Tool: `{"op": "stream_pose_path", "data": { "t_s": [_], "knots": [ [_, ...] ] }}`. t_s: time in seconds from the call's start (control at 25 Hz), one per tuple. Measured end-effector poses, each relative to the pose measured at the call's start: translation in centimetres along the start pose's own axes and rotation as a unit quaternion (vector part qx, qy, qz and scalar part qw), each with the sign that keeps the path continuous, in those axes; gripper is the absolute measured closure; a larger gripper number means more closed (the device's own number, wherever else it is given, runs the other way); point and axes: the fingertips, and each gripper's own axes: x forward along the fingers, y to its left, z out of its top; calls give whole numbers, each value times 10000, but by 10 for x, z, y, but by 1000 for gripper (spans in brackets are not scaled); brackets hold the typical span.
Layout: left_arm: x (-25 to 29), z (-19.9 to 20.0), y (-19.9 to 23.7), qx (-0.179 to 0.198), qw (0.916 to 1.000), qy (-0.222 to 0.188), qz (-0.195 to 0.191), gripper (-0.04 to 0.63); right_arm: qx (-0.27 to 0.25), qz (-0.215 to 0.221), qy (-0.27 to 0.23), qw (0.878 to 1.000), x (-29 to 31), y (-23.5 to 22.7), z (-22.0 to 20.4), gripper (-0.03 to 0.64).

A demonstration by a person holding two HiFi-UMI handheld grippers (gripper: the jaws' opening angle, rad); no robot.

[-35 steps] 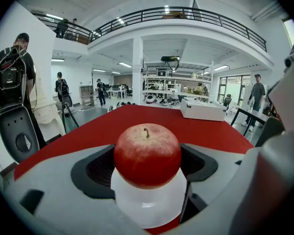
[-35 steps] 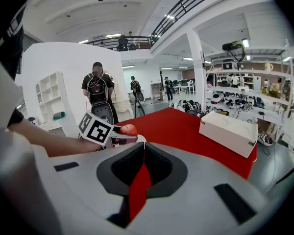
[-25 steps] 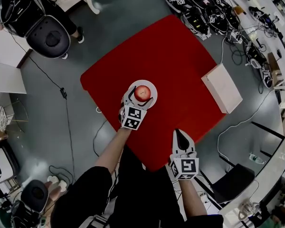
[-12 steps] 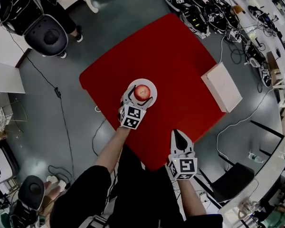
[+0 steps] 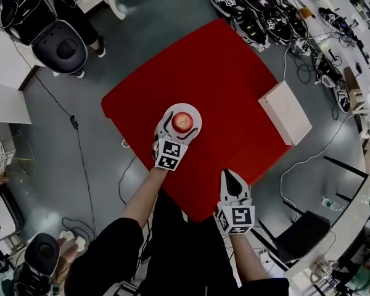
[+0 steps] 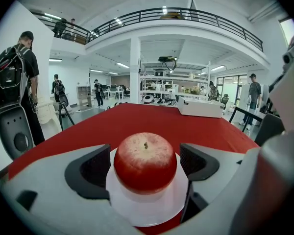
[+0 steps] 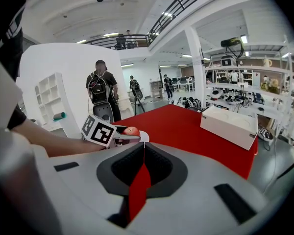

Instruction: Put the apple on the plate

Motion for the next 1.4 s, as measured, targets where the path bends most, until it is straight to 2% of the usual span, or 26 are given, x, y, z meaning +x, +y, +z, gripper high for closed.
{"op": "stream_pose_path", "data": {
  "t_s": [0.24, 0.44, 0.8, 0.84, 0.96, 1.04, 1.12, 1.16, 1.4],
  "knots": [
    [-9, 7, 4, 29, 9999, -69, 138, 167, -4, 57, 20, 10000, -1, 3, -3, 606],
    [-14, 10, 1, 109, 9998, -116, 107, 169, -26, 82, 26, 10000, -5, 4, -4, 604],
    [-30, 30, 6, 314, 9979, -392, 401, 185, -18, 135, 21, 9999, -6, 6, -3, 605],
    [-33, 31, 5, 352, 9977, -414, 409, 208, -19, 149, 14, 9999, -6, 7, -3, 604],
    [-41, 40, 4, 488, 9962, -528, 488, 378, -33, 193, -15, 9998, -6, 10, 0, 604],
    [-46, 47, 5, 543, 9951, -616, 550, 440, -39, 226, -44, 9997, -6, 11, 5, 604],
    [-51, 52, 4, 584, 9941, -689, 605, 556, -58, 260, -75, 9996, -6, 11, 8, 605],
    [-55, 54, 3, 593, 9939, -713, 604, 589, -74, 280, -93, 9995, -6, 12, 10, 604],
    [-78, 65, -1, 509, 9951, -700, 472, 589, -236, 481, -229, 9983, -6, 24, 28, 604]
  ]
}}
